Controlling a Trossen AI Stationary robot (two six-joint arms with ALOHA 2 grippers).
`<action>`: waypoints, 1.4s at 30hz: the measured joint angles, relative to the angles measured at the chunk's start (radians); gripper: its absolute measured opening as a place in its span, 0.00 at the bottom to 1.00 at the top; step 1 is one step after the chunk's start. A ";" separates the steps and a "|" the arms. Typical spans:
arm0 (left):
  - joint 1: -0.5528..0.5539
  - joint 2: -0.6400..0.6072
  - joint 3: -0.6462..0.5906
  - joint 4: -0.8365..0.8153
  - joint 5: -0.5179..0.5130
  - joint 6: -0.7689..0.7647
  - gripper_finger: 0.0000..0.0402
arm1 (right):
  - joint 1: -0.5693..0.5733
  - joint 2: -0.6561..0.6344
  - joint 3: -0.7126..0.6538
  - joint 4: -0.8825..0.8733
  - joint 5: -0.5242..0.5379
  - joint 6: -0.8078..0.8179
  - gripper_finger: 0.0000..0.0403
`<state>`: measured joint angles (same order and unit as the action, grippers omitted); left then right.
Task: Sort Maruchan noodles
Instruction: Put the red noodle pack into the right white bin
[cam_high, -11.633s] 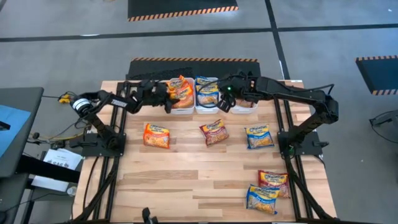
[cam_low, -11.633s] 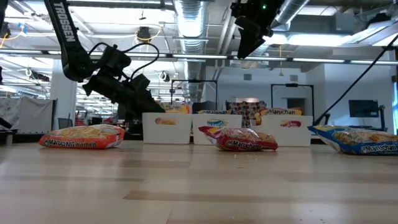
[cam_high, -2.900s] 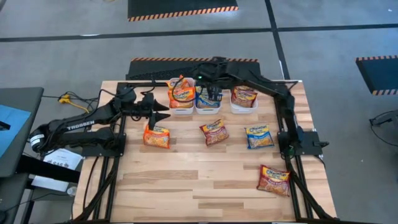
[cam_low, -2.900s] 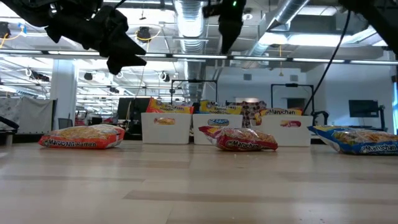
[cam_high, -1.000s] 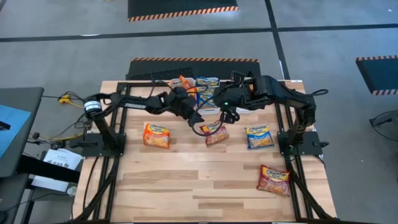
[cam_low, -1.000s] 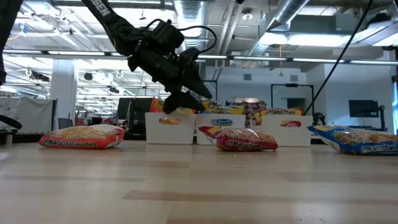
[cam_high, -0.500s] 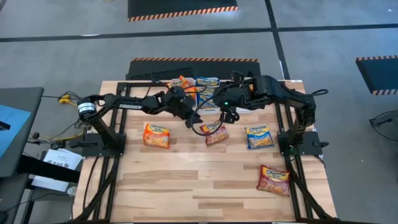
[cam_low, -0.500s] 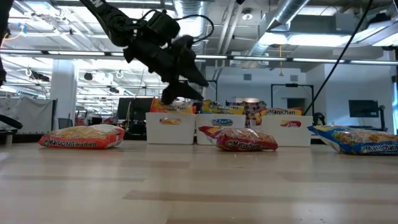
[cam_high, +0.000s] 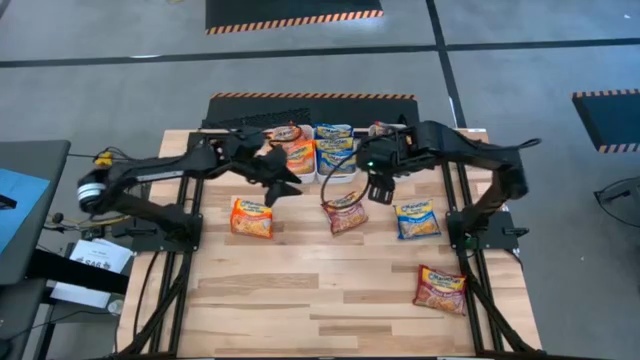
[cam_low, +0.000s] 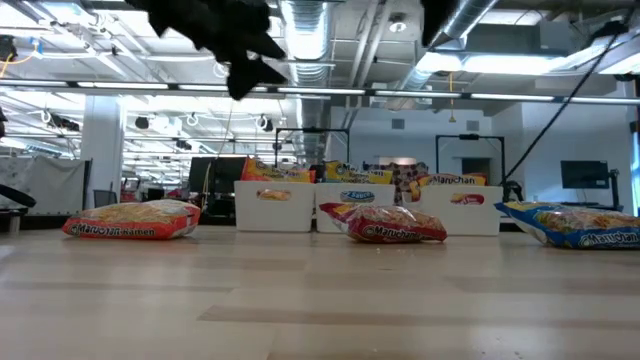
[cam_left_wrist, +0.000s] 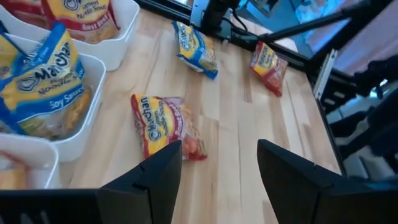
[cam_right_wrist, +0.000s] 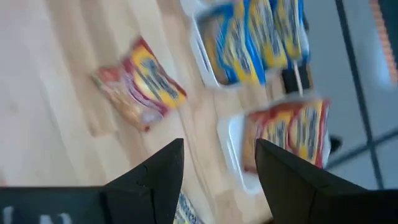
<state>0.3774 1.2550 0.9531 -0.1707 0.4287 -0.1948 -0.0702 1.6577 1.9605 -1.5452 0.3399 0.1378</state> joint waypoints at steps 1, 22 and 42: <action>-0.005 -0.030 0.000 -0.031 -0.009 0.013 0.49 | -0.017 -0.028 -0.065 0.027 -0.004 0.013 0.55; -0.057 -0.254 -0.328 0.115 -0.148 -0.274 0.49 | -0.205 -0.263 -0.873 0.729 -0.382 0.297 0.55; -0.167 0.211 -0.459 0.815 -0.181 -0.504 0.49 | -0.207 -0.226 -1.103 1.086 -0.397 0.385 0.55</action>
<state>0.2103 1.4659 0.4940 0.6439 0.2481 -0.6983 -0.2775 1.4313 0.8574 -0.4592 -0.0570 0.5233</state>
